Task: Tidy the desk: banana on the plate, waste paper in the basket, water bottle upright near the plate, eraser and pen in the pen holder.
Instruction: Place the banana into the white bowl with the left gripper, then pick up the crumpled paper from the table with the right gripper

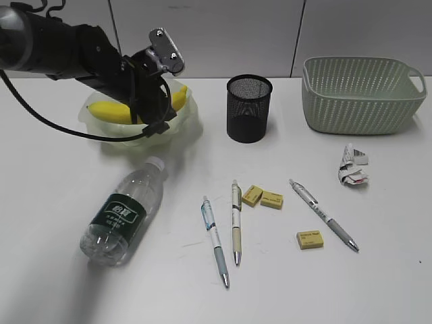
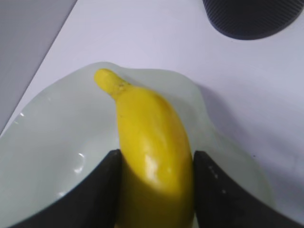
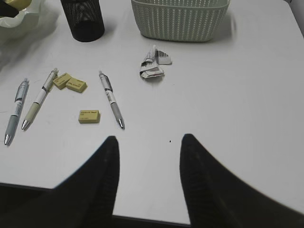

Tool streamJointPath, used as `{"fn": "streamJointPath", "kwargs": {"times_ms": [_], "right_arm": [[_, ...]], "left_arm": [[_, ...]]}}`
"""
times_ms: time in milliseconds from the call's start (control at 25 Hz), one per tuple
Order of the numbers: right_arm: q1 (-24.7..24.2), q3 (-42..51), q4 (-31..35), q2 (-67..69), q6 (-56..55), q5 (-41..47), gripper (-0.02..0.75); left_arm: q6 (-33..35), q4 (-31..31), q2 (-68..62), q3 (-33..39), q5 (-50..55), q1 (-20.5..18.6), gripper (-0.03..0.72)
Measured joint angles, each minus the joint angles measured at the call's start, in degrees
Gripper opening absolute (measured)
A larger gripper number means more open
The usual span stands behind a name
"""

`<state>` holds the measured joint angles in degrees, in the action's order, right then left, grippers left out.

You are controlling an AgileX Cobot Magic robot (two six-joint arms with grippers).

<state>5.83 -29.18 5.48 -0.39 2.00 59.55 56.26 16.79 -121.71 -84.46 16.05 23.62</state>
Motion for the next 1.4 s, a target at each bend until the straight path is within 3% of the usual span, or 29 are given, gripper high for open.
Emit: {"fn": "streamJointPath", "kwargs": {"times_ms": [120, 360, 520, 600, 760, 840, 1000, 1280, 1400], "right_arm": [[0.0, 0.0, 0.0, 0.0, 0.0, 0.0, 0.347], [0.0, 0.0, 0.0, 0.0, 0.0, 0.0, 0.347], [0.0, 0.0, 0.0, 0.0, 0.0, 0.0, 0.347], [0.0, 0.0, 0.0, 0.0, 0.0, 0.0, 0.347], [0.0, 0.0, 0.0, 0.0, 0.0, 0.0, 0.347], [0.0, 0.0, 0.0, 0.0, 0.0, 0.0, 0.347], [0.0, 0.0, 0.0, 0.0, 0.0, 0.0, 0.347], [0.0, 0.0, 0.2, 0.0, 0.0, 0.0, 0.347], [0.0, 0.0, 1.0, 0.0, 0.0, 0.0, 0.347]], "left_arm": [[0.0, 0.0, 0.0, 0.0, 0.1, 0.0, 0.344], [-0.6, 0.0, 1.2, 0.0, 1.3, -0.2, 0.526], [-5.2, -0.1, 4.5, 0.0, 3.8, -0.8, 0.545], [-8.9, -0.2, 7.9, 0.0, 7.7, -1.3, 0.518], [-20.3, -0.2, 15.8, 0.0, 17.2, -4.1, 0.345], [-24.4, -0.3, 21.1, 0.7, 21.0, -6.0, 0.294], [-31.6, -1.9, 35.5, 6.9, 26.2, -8.9, 0.267], [-53.0, -13.4, 69.9, 28.0, 28.4, -9.3, 0.265], [-56.6, -16.8, 84.6, 36.6, 31.4, -9.4, 0.264]]}}
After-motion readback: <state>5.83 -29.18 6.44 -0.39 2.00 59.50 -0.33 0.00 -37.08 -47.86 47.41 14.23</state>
